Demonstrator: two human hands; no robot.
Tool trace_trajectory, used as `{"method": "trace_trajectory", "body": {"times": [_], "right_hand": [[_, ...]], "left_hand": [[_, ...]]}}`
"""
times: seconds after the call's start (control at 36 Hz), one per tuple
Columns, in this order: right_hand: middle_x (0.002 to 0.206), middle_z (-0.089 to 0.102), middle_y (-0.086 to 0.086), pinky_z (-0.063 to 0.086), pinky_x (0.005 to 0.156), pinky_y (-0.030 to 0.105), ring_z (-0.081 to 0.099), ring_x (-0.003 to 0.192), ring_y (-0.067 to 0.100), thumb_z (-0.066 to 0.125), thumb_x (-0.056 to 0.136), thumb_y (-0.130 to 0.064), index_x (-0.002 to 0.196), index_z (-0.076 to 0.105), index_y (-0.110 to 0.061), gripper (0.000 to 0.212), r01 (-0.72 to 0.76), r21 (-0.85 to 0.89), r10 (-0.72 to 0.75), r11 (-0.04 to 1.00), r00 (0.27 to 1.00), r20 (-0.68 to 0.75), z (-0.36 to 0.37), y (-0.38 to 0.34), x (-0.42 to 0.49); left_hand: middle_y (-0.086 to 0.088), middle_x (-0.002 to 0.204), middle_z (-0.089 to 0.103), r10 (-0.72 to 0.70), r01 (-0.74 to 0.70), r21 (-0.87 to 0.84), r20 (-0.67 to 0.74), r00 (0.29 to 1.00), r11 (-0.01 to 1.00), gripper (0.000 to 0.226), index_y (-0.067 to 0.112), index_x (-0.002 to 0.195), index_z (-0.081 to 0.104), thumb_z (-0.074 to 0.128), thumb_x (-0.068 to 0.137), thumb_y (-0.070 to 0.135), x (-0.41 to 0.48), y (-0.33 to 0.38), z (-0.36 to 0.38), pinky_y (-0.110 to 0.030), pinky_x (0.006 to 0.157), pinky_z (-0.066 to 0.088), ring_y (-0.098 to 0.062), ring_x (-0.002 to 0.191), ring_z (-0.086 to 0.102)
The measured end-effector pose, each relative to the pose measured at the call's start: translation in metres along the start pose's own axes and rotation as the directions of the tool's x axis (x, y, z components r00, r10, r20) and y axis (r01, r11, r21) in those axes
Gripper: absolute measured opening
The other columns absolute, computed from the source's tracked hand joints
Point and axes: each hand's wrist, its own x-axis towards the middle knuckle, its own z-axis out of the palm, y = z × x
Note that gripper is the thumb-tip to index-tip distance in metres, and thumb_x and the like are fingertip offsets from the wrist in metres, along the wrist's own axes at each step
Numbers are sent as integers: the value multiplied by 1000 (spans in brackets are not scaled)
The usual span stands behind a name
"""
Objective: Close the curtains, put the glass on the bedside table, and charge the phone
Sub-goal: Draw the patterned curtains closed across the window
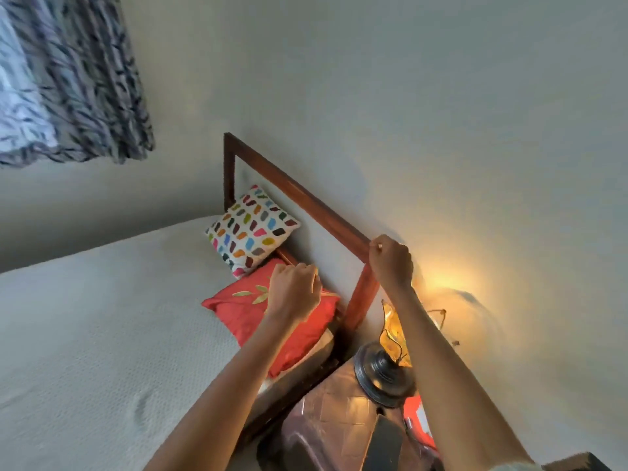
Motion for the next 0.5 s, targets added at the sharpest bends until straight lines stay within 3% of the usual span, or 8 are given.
{"method": "trace_trajectory", "body": {"times": [0.14, 0.22, 0.33, 0.5], "right_hand": [[98, 73, 9, 45, 71, 22, 67, 91, 25, 47, 92, -18, 104, 68, -9, 26, 266, 127, -267, 956, 964, -9, 19, -90, -8], [98, 73, 10, 52, 74, 27, 69, 90, 23, 46, 93, -18, 107, 66, -7, 26, 391, 204, -396, 897, 918, -19, 32, -139, -21], [97, 73, 12, 56, 76, 39, 67, 90, 27, 47, 91, -16, 106, 66, -9, 25, 479, 268, -504, 836, 863, 31, 50, -195, -48], [84, 73, 12, 50, 66, 31, 68, 80, 30, 48, 87, -15, 97, 68, -11, 22, 599, 288, -647, 747, 754, 111, 72, -269, -94]], "left_hand": [[-1, 75, 70, -133, 144, 51, -178, 975, 988, 17, 11, 79, 68, 55, 88, 18, -25, -40, -51, -27, 79, 45, -12, 58, 61], [-2, 73, 72, -216, 250, 124, -236, 947, 960, 17, 12, 78, 70, 56, 86, 18, -42, -67, -79, -26, 72, 45, -15, 56, 63], [-3, 65, 70, -352, 407, 159, -289, 890, 899, 15, 12, 68, 68, 58, 80, 13, -73, -102, -111, -30, 72, 46, -21, 53, 62], [-3, 71, 71, -480, 568, 177, -371, 795, 804, 16, 13, 72, 68, 54, 80, 16, -130, -151, -162, -32, 79, 45, -23, 59, 64]]}}
